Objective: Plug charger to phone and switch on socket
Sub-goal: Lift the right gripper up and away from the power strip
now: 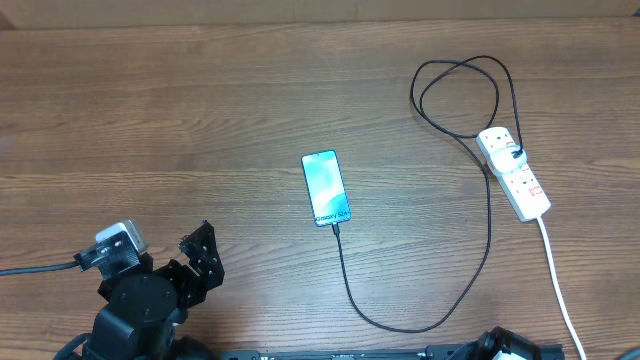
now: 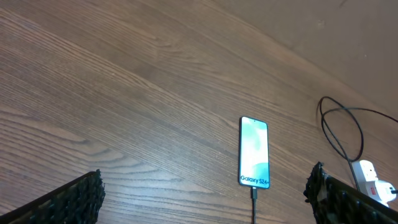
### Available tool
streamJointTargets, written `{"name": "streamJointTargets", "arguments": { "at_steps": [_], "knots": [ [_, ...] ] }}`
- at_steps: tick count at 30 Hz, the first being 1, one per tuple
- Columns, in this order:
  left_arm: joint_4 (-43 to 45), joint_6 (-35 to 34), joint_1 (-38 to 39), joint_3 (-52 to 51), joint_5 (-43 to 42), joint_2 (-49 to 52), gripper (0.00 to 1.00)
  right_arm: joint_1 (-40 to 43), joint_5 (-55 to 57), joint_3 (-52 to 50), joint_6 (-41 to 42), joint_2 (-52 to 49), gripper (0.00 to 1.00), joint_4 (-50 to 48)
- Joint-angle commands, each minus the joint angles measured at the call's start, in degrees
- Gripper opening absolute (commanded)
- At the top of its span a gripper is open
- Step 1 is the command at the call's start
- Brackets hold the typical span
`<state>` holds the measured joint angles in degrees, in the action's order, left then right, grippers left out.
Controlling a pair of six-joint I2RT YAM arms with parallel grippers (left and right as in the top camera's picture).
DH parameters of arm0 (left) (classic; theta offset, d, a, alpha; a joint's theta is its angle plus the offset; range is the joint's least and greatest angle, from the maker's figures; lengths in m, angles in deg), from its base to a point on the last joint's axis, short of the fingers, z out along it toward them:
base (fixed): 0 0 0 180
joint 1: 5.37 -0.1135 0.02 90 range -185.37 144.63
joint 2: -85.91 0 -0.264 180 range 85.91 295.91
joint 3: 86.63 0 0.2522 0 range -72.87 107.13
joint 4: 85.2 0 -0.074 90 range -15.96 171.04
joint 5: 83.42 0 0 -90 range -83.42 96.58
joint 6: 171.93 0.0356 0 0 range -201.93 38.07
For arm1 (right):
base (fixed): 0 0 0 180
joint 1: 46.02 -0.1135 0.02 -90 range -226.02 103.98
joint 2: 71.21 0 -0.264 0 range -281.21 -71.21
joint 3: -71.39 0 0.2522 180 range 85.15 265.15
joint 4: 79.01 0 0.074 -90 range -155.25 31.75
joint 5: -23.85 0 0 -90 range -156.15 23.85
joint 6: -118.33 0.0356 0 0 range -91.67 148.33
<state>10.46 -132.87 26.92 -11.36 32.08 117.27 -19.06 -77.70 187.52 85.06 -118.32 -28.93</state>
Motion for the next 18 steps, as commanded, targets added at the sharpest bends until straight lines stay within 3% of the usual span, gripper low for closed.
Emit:
{"name": "streamJointTargets", "arguments": {
  "at_steps": [1, 8, 13, 18],
  "knots": [
    [0.1, -0.9, 0.5, -0.3, 0.0, -0.3, 1.0, -1.6, -8.4, -1.2, -4.2, -1.7, 1.0, 0.6],
    [0.1, -0.9, 0.5, -0.3, 0.0, -0.3, 0.99, -19.3, -3.0, -5.7, -21.4, 3.7, 1.0, 3.7],
    [0.1, -0.9, 0.5, -0.3, -0.1, -0.3, 1.0, -19.6, 7.9, -14.8, -22.7, 15.3, 1.0, 2.9],
    [0.1, -0.9, 0.5, -0.3, -0.1, -0.3, 0.99, -16.8, 5.4, -22.1, -22.5, 25.8, 1.0, 4.2]
  ]
}}
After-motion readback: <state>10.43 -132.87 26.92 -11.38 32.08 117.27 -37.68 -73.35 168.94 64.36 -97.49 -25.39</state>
